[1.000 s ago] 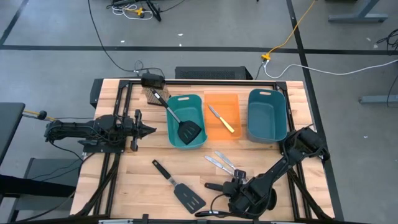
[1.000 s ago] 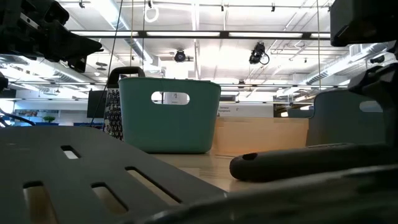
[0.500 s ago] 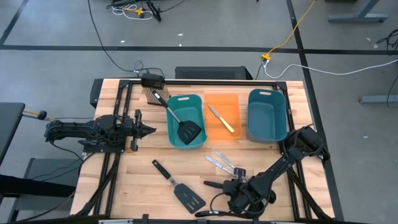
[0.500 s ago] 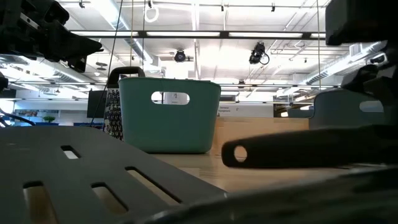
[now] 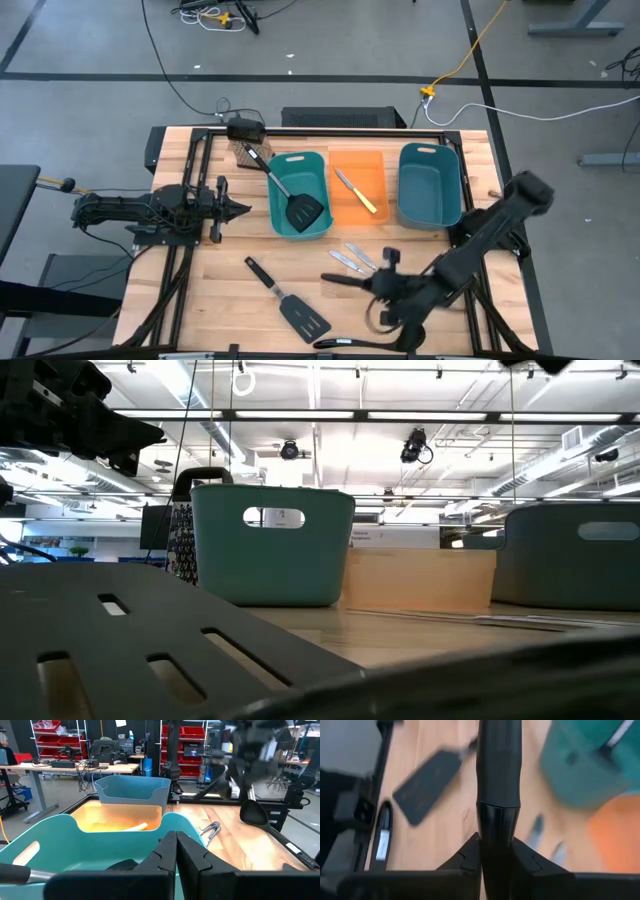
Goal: Pick & Place Kitchen Items
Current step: Put the top black serving spoon into the blue bin
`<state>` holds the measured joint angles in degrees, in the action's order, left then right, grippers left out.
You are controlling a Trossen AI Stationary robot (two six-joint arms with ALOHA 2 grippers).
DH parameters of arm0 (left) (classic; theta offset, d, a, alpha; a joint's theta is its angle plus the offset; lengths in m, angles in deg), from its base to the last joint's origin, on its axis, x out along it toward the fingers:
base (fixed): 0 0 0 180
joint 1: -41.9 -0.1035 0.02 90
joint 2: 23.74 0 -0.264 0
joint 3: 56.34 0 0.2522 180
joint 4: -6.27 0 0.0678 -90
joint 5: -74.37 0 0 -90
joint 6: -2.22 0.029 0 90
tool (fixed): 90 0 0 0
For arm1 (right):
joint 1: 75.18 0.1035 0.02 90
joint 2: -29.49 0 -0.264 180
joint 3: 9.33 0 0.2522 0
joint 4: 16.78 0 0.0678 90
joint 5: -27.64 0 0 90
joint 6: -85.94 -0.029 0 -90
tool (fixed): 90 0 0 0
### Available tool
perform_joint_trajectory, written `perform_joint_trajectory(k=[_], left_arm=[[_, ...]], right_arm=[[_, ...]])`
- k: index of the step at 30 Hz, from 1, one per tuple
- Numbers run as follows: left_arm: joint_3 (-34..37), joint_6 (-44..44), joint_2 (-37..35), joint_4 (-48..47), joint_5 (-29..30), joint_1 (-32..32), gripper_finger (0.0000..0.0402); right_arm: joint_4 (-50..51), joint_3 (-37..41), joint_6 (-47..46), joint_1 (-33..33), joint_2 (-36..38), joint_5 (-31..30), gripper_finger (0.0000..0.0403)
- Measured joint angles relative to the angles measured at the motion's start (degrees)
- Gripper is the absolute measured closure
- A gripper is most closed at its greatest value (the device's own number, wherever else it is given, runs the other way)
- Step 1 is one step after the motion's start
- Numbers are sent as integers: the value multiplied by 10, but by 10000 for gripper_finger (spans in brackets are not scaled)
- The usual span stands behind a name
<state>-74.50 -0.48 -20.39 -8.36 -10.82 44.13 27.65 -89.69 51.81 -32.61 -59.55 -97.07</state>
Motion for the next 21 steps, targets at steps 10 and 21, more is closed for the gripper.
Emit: perform_joint_trajectory(k=[10,21], left_arm=[[0,-1,0,0,0,0,392],[0,3,0,0,0,0,392]], right_arm=[[-314,250,179,-14,287,37,344],[-521,486,231,-14,471,18,344]])
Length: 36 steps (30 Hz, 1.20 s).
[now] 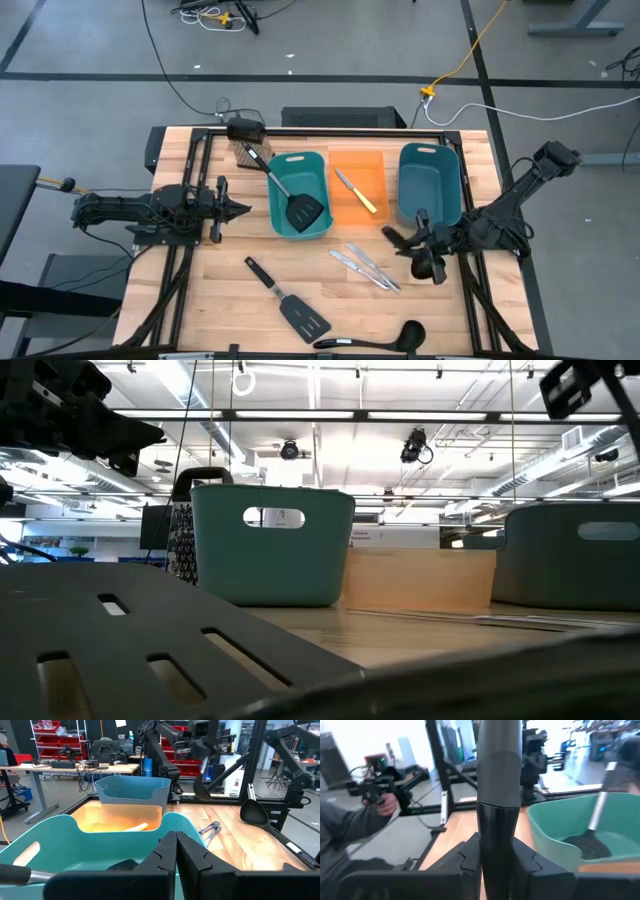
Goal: Pick & Place Kitchen Items
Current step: Put the top black serving spoon into the blue bin
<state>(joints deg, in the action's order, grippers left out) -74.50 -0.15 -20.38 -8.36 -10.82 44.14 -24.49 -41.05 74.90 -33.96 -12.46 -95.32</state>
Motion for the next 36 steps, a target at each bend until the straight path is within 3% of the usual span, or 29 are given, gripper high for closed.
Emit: perform_joint_trajectory(k=[10,19,23,27,32,36], left_arm=[[0,0,0,-3,0,0,392],[0,1,0,-3,0,0,392],[0,1,0,-3,0,0,392],[0,1,0,-3,0,0,392],[0,1,0,-3,0,0,392],[0,0,0,-3,0,0,392]], right_arm=[[-63,106,41,-2,117,-34,344],[-109,139,46,-2,146,-47,344],[-105,91,90,-2,146,-62,344],[-29,-1,146,-3,140,-74,344],[146,-117,144,-23,130,-206,344],[294,-180,102,-52,132,-268,344]])
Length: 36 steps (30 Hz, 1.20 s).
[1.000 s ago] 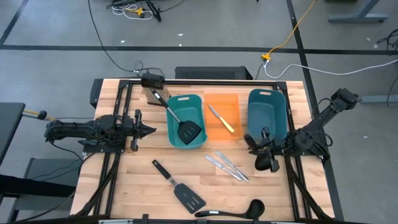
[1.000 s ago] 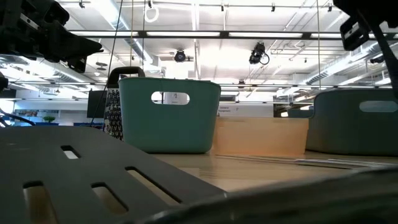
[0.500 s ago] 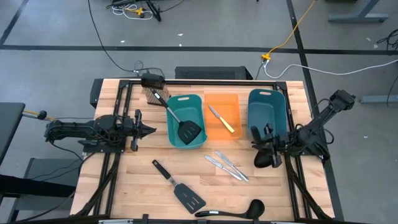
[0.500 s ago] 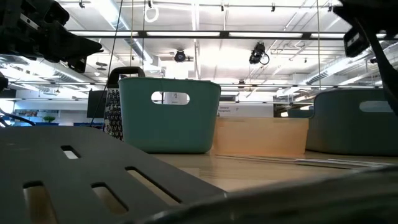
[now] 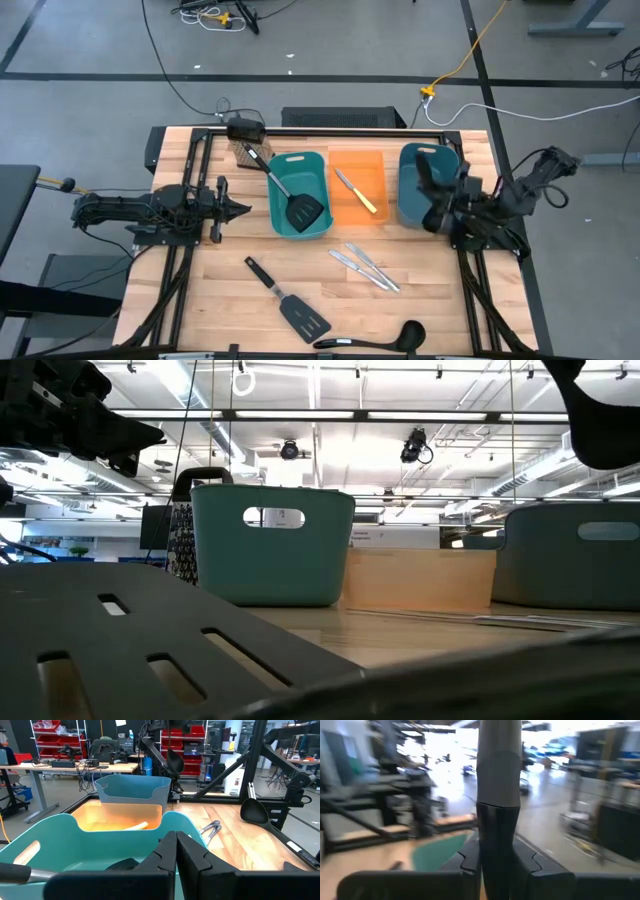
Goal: Pick & Place Kitchen Items
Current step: Put the top black serving spoon into the blue bin
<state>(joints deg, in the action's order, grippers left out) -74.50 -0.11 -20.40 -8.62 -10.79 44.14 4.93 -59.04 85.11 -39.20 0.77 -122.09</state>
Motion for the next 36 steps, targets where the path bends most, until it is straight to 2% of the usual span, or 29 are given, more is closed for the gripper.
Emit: perform_joint_trajectory(k=[6,11,15,21,30,36], left_arm=[[0,0,0,0,0,0,392],[0,0,0,0,0,0,392],[0,1,0,0,0,0,392],[0,2,0,0,0,0,392],[0,2,0,0,0,0,392],[0,1,0,0,0,0,392]], right_arm=[[183,-29,-108,-77,9,-43,344],[290,-29,-211,-173,11,-8,344],[298,-29,-225,-248,3,65,344],[303,-29,-223,-365,-33,144,344],[302,-29,-219,-545,-135,259,344],[255,-29,-172,-631,-217,314,344]])
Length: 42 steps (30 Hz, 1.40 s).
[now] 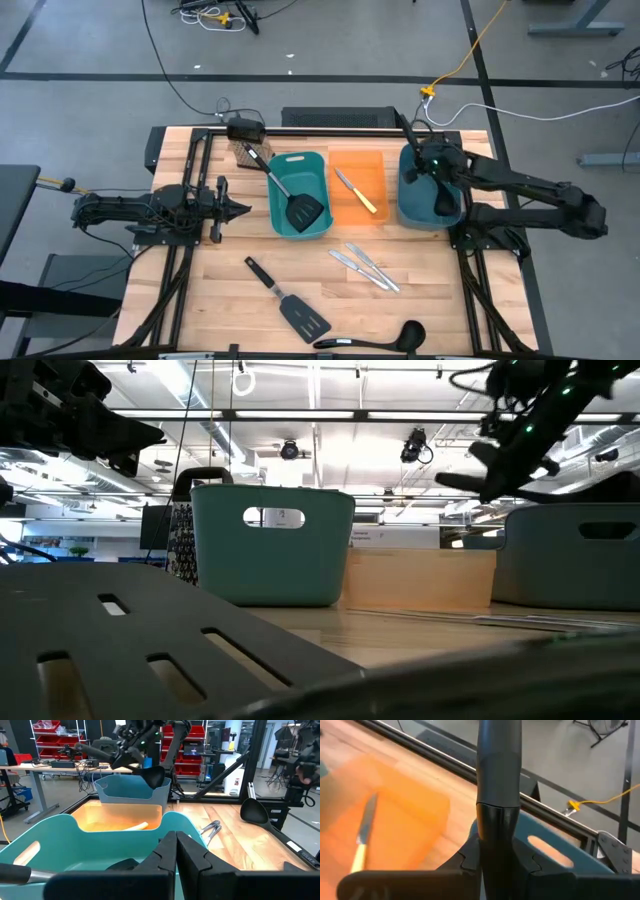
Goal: Pick & Place Kitchen Items
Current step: Put the top black serving spoon into the blue bin
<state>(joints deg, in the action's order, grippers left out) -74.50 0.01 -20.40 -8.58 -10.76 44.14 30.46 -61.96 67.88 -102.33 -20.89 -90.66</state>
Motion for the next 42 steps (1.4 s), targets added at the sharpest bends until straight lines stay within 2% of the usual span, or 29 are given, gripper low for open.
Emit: perform_joint_trajectory(k=[5,11,16,27,33,37,42], left_arm=[[0,0,0,0,0,0,392],[0,0,0,0,0,0,392],[0,6,0,0,0,0,392],[0,14,0,0,0,0,392],[0,14,0,0,0,0,392],[0,13,0,0,0,0,392],[0,13,0,0,0,0,392]], right_arm=[[-86,0,37,-43,-46,38,344],[-88,1,50,-86,-96,49,344],[-123,32,36,-88,-119,58,344],[-254,128,26,-88,-118,48,343],[-243,133,31,-88,-118,53,286],[-233,111,31,-88,-115,53,247],[-190,61,36,-88,-96,54,216]])
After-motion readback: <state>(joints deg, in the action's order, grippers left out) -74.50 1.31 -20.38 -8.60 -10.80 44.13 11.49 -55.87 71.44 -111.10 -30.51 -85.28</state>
